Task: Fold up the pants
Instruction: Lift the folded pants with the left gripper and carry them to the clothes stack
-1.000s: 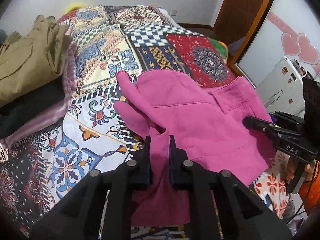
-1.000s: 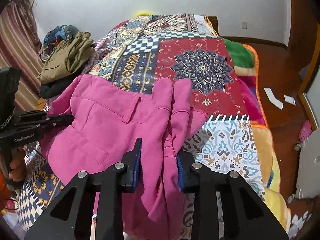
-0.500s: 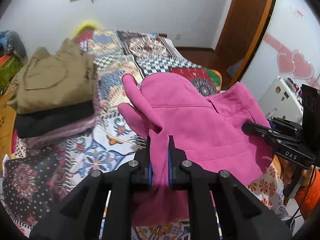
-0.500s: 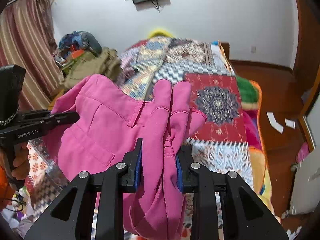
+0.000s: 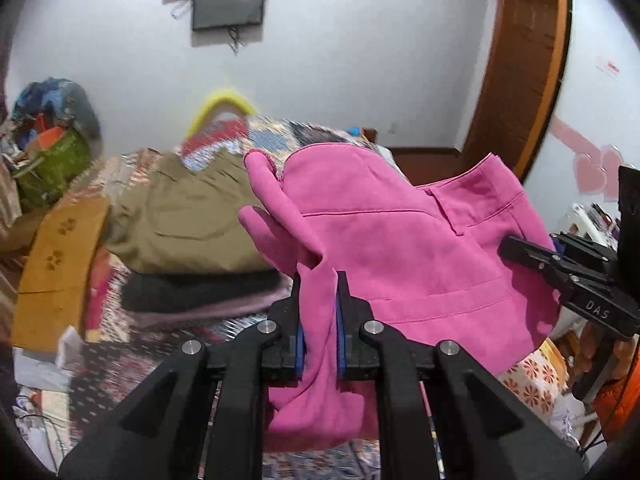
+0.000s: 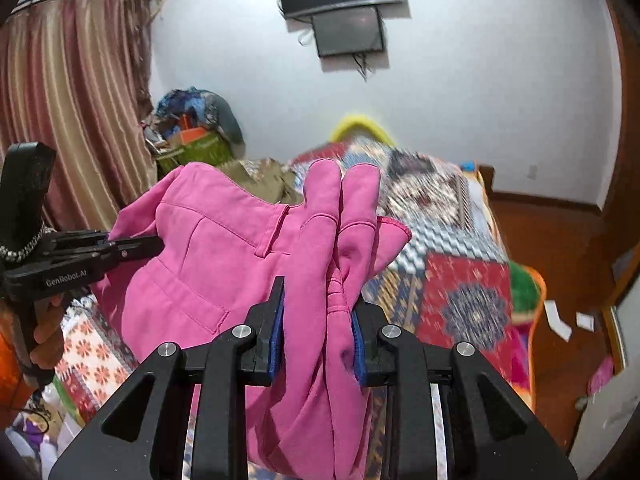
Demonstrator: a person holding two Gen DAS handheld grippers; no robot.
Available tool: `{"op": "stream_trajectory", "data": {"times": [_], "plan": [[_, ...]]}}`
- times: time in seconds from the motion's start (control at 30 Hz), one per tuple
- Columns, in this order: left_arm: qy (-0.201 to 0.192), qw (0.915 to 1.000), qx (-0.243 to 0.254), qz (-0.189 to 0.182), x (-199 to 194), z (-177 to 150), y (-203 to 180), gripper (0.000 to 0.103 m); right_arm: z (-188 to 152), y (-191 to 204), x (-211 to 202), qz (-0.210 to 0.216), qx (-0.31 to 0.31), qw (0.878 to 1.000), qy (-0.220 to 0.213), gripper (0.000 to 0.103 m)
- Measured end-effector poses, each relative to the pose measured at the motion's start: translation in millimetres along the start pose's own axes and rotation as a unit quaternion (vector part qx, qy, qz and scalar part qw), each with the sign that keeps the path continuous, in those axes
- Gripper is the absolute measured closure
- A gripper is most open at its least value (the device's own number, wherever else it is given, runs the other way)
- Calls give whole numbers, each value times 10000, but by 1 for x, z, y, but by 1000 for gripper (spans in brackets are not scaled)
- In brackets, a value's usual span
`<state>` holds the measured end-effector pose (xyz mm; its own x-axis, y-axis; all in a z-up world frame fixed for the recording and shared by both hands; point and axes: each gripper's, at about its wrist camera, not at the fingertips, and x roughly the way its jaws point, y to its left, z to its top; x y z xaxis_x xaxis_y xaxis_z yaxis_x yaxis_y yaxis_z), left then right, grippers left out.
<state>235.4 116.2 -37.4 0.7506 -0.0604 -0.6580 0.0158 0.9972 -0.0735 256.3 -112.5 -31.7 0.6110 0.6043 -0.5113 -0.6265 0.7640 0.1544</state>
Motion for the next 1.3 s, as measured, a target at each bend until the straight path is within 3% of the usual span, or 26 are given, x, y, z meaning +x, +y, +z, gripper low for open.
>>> {"op": "stream_trajectory", "data": {"times": [0.3, 0.53, 0.93, 1.3], "plan": [[-329, 9980, -206, 492, -14, 31, 60, 92, 43, 41, 35, 233, -364, 9985, -338, 78], [-502, 9945, -317, 867, 4, 57, 105, 92, 77, 59, 77, 365, -442, 9972, -477, 78], [-257, 9903, -774, 1122, 85, 91, 199, 92, 98, 73, 172, 537, -287, 9977, -302, 79], [410, 9855, -1061, 1259, 180, 79, 258, 90, 74, 64, 260, 445, 125, 9984, 310, 79]]}}
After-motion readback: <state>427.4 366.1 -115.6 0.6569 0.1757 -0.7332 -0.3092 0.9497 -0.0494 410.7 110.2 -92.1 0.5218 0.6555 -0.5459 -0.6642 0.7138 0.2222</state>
